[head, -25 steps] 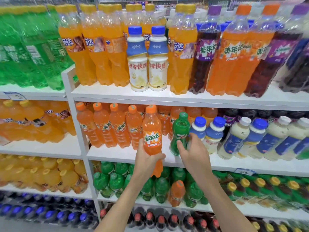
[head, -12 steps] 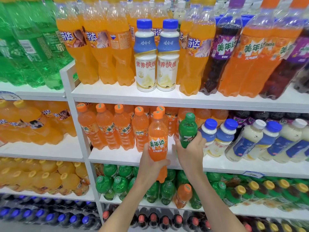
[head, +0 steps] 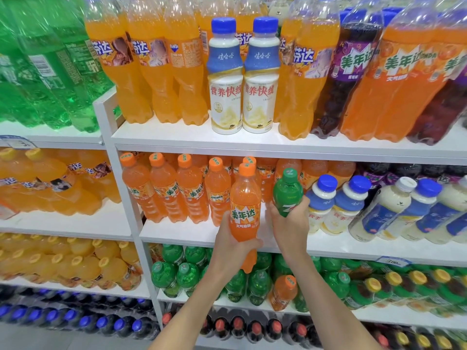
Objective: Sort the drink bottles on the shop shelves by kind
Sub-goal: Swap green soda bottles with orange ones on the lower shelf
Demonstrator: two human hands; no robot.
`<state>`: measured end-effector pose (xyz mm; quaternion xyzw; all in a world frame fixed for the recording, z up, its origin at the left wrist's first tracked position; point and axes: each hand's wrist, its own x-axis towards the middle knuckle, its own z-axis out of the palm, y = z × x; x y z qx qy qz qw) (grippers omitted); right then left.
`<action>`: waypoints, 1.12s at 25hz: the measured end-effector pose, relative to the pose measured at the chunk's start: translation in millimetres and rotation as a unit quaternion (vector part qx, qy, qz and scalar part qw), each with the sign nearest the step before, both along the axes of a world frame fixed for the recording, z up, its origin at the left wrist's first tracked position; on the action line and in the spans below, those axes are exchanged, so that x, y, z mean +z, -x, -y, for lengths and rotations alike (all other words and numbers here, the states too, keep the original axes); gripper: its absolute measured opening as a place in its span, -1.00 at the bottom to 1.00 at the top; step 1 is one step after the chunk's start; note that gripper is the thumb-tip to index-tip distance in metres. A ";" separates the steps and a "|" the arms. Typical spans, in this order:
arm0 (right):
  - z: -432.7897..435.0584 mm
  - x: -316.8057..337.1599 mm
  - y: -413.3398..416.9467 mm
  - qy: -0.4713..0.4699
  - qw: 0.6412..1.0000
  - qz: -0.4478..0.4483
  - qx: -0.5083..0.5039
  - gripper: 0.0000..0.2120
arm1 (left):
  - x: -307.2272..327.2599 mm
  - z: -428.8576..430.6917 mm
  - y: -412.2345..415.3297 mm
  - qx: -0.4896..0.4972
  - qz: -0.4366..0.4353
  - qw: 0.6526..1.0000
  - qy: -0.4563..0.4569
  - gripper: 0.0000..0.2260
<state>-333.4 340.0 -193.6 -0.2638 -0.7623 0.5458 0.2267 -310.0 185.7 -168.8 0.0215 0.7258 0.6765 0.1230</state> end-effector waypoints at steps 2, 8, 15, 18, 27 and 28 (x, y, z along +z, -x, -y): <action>-4.5 2.8 -3.6 0.016 1.000 0.011 0.021 -0.53 | -0.4 -2.4 -0.6 -0.002 0.000 1.000 -0.006 -0.39; -17.0 5.7 -30.9 0.024 0.997 0.023 0.064 -0.54 | -2.7 -15.8 1.2 -0.016 -0.013 0.999 -0.030 -0.38; -34.4 9.3 -69.4 0.015 0.996 0.034 0.075 -0.55 | -6.3 -42.4 6.2 -0.024 -0.027 0.999 -0.002 -0.44; -44.5 13.5 -80.0 0.009 0.996 0.037 0.077 -0.57 | -13.4 -55.5 10.8 -0.015 -0.020 1.000 0.014 -0.35; -62.7 16.8 -112.2 0.048 0.995 0.032 0.080 -0.45 | -25.0 -95.2 33.1 0.009 -0.027 1.000 -0.001 -0.42; -63.2 17.5 -114.7 0.051 0.995 0.032 0.081 -0.46 | -26.2 -98.9 35.4 0.013 -0.031 0.999 0.002 -0.43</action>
